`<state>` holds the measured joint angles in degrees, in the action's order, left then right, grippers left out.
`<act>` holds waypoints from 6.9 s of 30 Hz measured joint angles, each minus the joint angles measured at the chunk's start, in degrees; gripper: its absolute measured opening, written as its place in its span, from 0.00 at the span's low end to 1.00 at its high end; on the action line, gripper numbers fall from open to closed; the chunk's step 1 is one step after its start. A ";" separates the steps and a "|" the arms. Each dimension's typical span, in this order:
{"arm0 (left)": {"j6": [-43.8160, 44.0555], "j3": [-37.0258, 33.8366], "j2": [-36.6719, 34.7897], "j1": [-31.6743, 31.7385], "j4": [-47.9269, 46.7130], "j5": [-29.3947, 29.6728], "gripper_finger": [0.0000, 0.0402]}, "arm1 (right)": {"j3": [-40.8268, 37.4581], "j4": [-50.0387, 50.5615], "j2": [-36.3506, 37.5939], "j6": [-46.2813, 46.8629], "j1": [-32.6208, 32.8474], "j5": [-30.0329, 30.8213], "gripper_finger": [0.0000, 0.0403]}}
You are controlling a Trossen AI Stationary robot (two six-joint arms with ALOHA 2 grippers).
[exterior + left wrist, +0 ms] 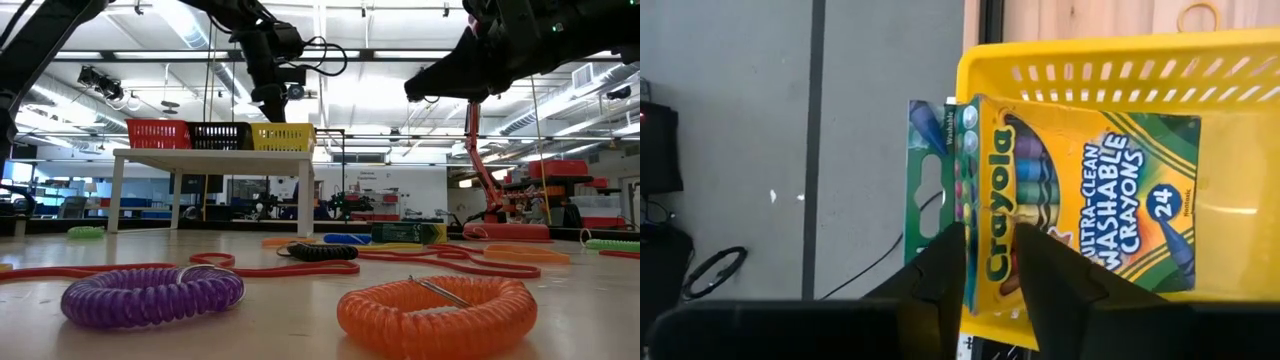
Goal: Pick & Place Office Desk Supplies
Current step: Adjust the crayon box in the yellow bin, then adjust the red bin on the shelf
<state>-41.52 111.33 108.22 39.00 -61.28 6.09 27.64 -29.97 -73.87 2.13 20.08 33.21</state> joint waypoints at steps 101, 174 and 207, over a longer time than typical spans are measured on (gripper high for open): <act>-33.93 -57.22 -21.77 -18.03 81.93 44.62 0.07 | 0.00 -4.51 0.00 -5.98 0.01 -0.66 0.02; 46.59 -47.19 -44.28 11.87 5.20 6.91 0.01 | 0.00 -4.14 0.00 -5.84 -0.01 -2.21 0.02; 51.66 -47.17 -39.60 15.78 7.43 -4.79 0.01 | 0.00 -4.14 0.00 -5.95 -0.01 -2.19 0.02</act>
<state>10.14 64.16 68.62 54.78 -53.84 1.30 27.64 -34.11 -73.87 -3.82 20.08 31.03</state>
